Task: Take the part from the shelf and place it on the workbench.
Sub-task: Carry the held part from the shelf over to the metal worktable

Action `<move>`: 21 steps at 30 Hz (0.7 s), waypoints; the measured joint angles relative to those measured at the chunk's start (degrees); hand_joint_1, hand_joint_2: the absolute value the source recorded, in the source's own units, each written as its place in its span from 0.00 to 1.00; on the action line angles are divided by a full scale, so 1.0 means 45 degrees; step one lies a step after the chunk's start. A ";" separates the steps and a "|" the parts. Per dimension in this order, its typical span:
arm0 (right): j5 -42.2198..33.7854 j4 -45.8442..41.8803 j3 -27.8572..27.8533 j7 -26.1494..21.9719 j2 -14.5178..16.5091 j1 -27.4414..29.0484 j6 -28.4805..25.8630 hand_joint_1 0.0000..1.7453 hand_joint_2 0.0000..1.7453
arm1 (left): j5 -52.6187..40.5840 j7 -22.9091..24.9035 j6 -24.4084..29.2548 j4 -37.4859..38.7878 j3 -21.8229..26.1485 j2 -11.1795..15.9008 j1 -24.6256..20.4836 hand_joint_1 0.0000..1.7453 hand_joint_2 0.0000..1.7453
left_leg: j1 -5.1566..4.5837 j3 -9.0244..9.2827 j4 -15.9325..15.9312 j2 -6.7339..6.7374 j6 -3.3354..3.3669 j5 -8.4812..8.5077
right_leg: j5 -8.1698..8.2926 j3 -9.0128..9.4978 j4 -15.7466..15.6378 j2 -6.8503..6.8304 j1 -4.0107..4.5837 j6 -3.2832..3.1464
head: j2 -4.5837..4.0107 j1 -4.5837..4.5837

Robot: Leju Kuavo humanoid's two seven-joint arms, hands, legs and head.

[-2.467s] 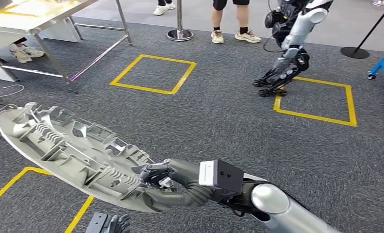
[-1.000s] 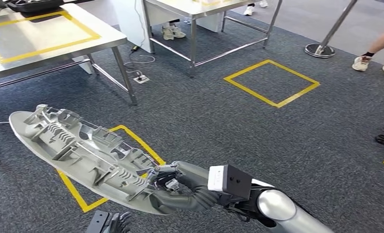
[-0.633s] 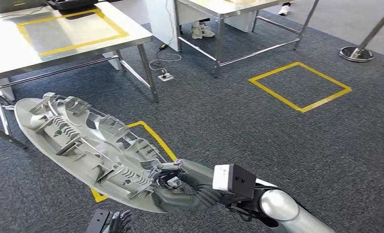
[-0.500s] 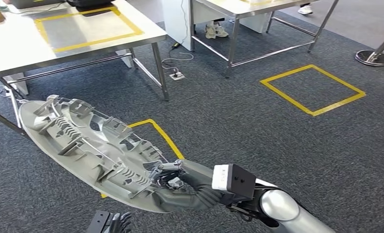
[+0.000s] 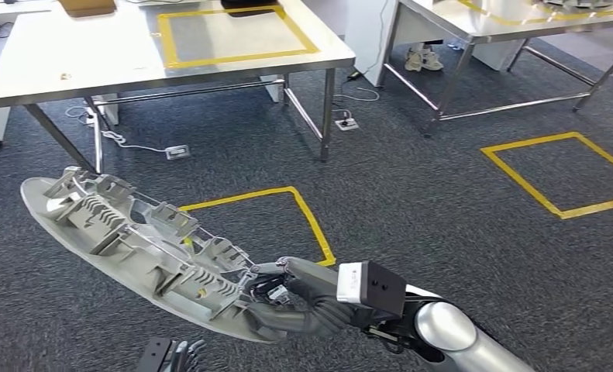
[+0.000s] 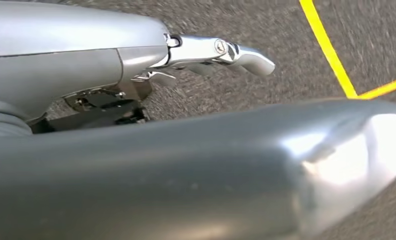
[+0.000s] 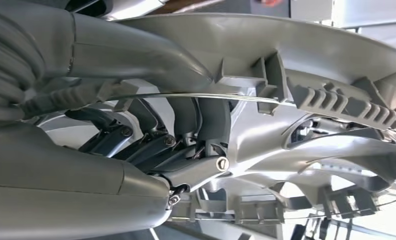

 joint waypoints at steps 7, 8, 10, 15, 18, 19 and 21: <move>-0.0147 0.0250 0.0111 -0.0017 0.0159 -0.0012 0.0092 1.00 1.00 | 0.0320 -0.0191 0.0197 0.0101 0.0152 0.0024 0.0263 0.00 0.00 | 0.0027 -0.0295 0.0093 -0.0352 -0.0559 0.0028 | 0.0714 0.0866 -0.2049 0.0258 -0.0005 -0.0428 | 0.0000 -0.0015; -0.0152 0.0277 0.0119 -0.0018 0.0207 -0.0012 0.0092 1.00 1.00 | 0.0336 -0.0228 0.0218 0.0117 0.0168 0.0035 0.0296 0.00 0.00 | 0.0010 -0.0487 0.0483 0.0026 -0.0614 -0.0235 | 0.0745 0.0886 -0.2106 0.0078 -0.0019 -0.0516 | 0.0001 -0.0039; -0.0158 0.0339 0.0127 -0.0032 0.0270 -0.0006 0.0093 1.00 1.00 | 0.0365 -0.0330 0.0223 0.0129 0.0204 0.0065 0.0319 0.00 0.00 | -0.0007 -0.1177 0.1968 0.0778 -0.0701 -0.1069 | 0.0742 0.0894 -0.2134 -0.0301 0.0023 -0.0621 | 0.0001 -0.0087; -0.0155 0.0563 0.0147 -0.0028 0.0357 -0.0013 0.0106 1.00 1.00 | 0.0439 -0.0535 0.0212 0.0213 0.0261 0.0138 0.0398 0.00 0.00 | 0.0065 -0.1000 0.2116 0.1230 -0.0825 -0.0807 | 0.0663 0.0899 -0.2067 -0.1230 0.0047 -0.0581 | 0.0004 -0.0091; -0.0071 0.0637 0.0177 -0.0073 0.0421 -0.0111 0.0079 1.00 1.00 | 0.0508 -0.0658 0.0212 0.0237 0.0327 0.0162 0.0350 0.00 0.00 | 0.0003 0.0016 0.0243 0.1825 -0.0582 -0.0263 | 0.0527 0.0893 -0.1915 -0.1588 0.0150 -0.0377 | 0.0002 -0.0075; 0.0015 0.0658 0.0197 -0.0122 0.0436 -0.0163 0.0039 1.00 1.00 | 0.0532 -0.0704 0.0213 0.0245 0.0341 0.0165 0.0337 0.00 0.00 | -0.0034 0.0032 0.0142 0.1833 -0.0457 -0.0292 | 0.0506 0.0901 -0.1902 -0.1684 0.0182 -0.0307 | 0.0001 -0.0064; 0.0199 0.0687 0.0242 -0.0221 0.0464 -0.0250 -0.0067 1.00 1.00 | 0.0558 -0.0776 0.0214 0.0272 0.0356 0.0185 0.0344 0.00 0.00 | -0.0028 -0.0006 0.0121 0.1562 -0.0266 -0.0238 | 0.0473 0.0949 -0.1908 -0.1777 0.0152 -0.0160 | 0.0002 -0.0049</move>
